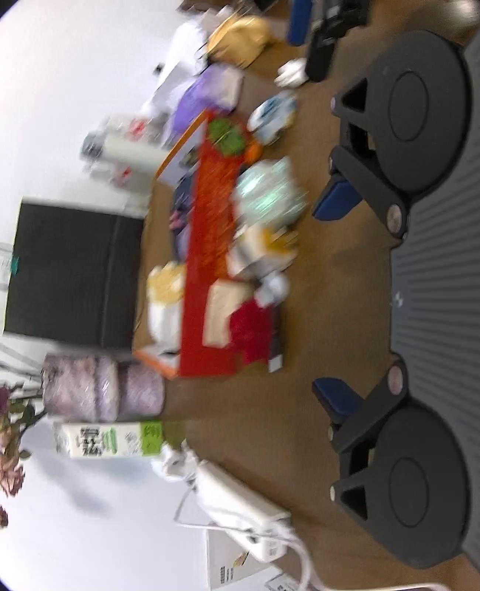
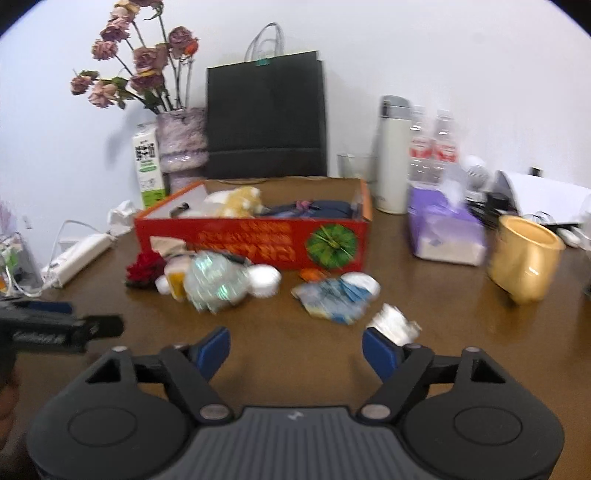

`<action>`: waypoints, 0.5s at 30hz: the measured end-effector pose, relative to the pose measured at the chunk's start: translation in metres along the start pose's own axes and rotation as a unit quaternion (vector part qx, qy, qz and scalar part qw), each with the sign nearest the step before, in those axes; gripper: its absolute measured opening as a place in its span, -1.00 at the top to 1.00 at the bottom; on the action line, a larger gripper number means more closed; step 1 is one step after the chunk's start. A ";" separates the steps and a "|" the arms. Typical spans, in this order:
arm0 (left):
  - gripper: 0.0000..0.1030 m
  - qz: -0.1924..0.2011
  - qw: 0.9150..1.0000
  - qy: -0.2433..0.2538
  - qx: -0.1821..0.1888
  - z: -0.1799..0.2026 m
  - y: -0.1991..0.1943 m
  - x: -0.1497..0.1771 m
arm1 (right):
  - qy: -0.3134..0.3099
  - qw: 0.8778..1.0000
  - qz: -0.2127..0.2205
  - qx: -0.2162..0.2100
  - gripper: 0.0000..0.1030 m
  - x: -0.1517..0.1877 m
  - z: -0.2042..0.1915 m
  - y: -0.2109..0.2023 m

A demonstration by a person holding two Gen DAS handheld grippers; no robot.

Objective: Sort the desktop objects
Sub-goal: 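Grasp and lift the iridescent plastic bag with the right tool while the left tool grasps the black cable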

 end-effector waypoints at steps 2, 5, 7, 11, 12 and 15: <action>-0.72 0.010 1.000 -0.006 0.000 -0.007 0.014 -0.014 | -0.010 0.999 -0.006 -0.033 -0.50 -0.010 -0.013 0.021; -0.54 0.012 0.997 0.031 0.073 0.000 0.036 -0.029 | -0.022 0.998 -0.017 -0.062 -0.45 -0.018 -0.034 0.052; -0.25 -0.001 0.994 0.065 0.092 0.010 0.050 -0.032 | -0.023 0.997 -0.026 -0.075 -0.40 -0.020 -0.043 0.072; 0.55 -0.038 0.992 0.059 0.101 0.016 0.072 -0.031 | -0.026 0.995 -0.055 -0.084 0.40 -0.014 -0.049 0.101; 0.66 -0.038 0.992 0.054 0.109 0.016 0.072 -0.031 | -0.013 0.994 -0.056 -0.090 0.41 -0.013 -0.048 0.102; 0.93 -0.002 0.990 0.075 0.121 0.025 0.049 -0.030 | -0.018 0.995 -0.039 -0.092 0.43 -0.016 -0.050 0.087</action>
Point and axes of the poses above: each gripper's, at about its wrist camera, not at the fingertips, and y roughly the way its jaws point, z to its right, x to its underside, the point moved 3 cm from there along y, roughly the way its jaws point, and after that the axes turned 6 degrees about z, right-handed, at the moved point
